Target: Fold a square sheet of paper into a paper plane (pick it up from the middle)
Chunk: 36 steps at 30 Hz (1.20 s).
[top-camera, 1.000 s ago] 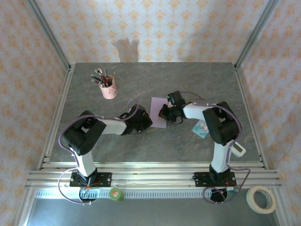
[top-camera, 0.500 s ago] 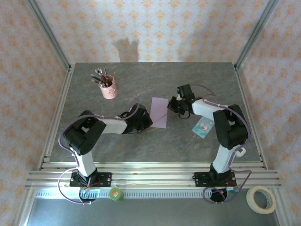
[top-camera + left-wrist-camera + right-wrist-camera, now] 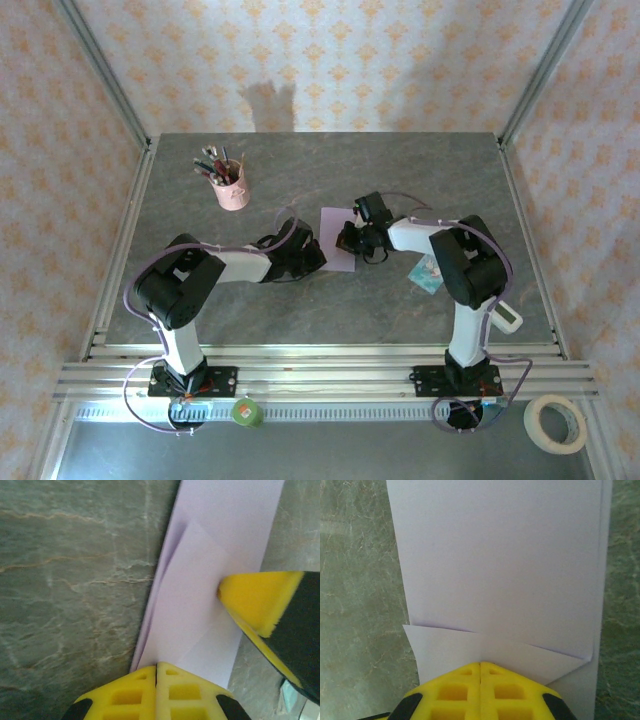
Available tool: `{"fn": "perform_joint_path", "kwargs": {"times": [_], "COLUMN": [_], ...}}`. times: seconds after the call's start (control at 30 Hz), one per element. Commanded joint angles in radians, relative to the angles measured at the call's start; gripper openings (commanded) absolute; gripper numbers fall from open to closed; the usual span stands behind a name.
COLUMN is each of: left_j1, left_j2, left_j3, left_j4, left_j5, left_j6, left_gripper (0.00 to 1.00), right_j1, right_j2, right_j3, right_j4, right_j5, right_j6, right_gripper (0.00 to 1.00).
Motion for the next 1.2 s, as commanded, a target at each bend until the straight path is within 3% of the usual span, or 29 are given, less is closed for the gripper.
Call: {"fn": "perform_joint_path", "kwargs": {"times": [0.0,0.3,0.63,0.9,1.17], "left_j1": [0.01,0.01,0.012,0.024,0.038], "left_j2": [-0.02,0.068,0.086,0.02,-0.135], "left_j3": [0.045,0.097,0.027,-0.11,-0.179], "left_j4": [0.033,0.011,-0.017,-0.056,0.008], "left_j5": [0.051,0.065,0.049,0.035,0.056], "left_j6": [0.033,0.055,0.053,0.06,0.065], "left_gripper": [0.0,0.0,0.0,0.01,0.13], "right_j1": [0.0,0.0,0.001,-0.006,-0.002], "right_j2": [0.033,0.047,0.067,0.081,0.064], "right_j3": [-0.015,-0.027,-0.019,-0.008,0.032], "right_j4": [-0.042,-0.054,-0.086,-0.126,-0.157], "right_j5": [0.043,0.061,0.091,0.11,0.009], "right_j6": [-0.015,-0.018,-0.028,-0.081,-0.219], "right_gripper": [0.0,0.0,0.0,0.0,0.0]}}
